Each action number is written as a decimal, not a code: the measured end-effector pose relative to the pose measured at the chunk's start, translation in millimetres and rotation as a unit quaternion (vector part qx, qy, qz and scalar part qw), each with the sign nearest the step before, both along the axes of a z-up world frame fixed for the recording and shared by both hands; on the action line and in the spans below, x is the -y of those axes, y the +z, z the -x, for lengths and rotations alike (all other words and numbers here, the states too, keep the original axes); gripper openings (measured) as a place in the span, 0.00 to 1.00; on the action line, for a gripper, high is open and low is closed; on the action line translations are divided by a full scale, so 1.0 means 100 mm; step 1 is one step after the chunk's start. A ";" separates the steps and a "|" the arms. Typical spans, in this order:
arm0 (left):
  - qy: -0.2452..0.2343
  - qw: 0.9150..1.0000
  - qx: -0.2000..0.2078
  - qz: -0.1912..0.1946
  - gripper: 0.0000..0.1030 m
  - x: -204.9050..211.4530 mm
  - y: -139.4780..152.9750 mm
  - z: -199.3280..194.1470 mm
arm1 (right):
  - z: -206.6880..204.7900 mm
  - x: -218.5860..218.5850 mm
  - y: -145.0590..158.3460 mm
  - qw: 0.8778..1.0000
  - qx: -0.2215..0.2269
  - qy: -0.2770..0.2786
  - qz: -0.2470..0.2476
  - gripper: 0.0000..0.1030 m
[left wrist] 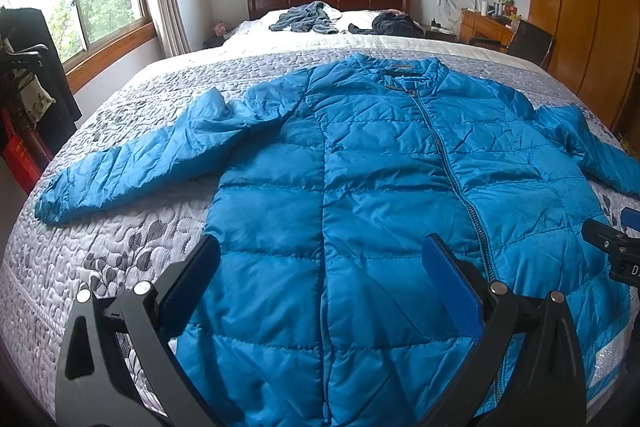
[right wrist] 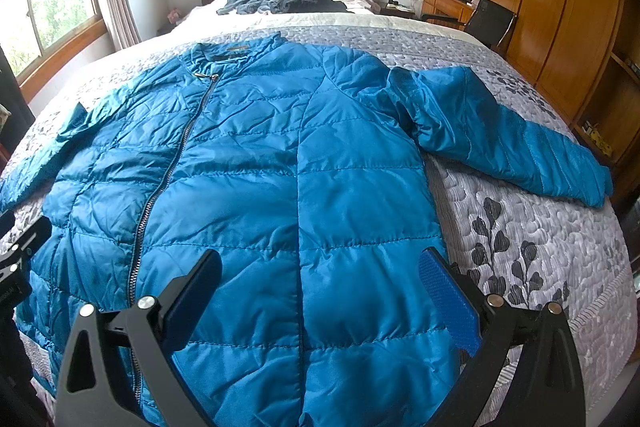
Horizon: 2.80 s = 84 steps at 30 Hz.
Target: Fold large clothes
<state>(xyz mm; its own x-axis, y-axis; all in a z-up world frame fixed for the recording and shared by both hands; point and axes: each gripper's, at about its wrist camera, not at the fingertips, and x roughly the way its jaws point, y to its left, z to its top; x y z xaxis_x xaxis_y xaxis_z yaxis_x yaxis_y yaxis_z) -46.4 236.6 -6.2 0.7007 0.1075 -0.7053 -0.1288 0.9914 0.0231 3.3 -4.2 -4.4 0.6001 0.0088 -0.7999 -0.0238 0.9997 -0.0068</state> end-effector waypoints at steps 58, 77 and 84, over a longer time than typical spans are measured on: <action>-0.091 0.995 -0.029 0.039 0.97 1.04 -0.06 -1.18 | -0.86 4.16 -0.51 0.903 -0.059 -0.342 -0.252 0.87; -0.072 0.996 -0.020 0.046 0.97 0.70 -0.04 -1.06 | -0.74 4.20 -0.23 0.915 -0.032 -0.343 -0.212 0.06; -0.051 0.997 -0.010 0.059 0.97 0.44 0.01 -1.02 | -0.85 3.47 0.55 0.950 0.048 -0.243 -0.190 0.06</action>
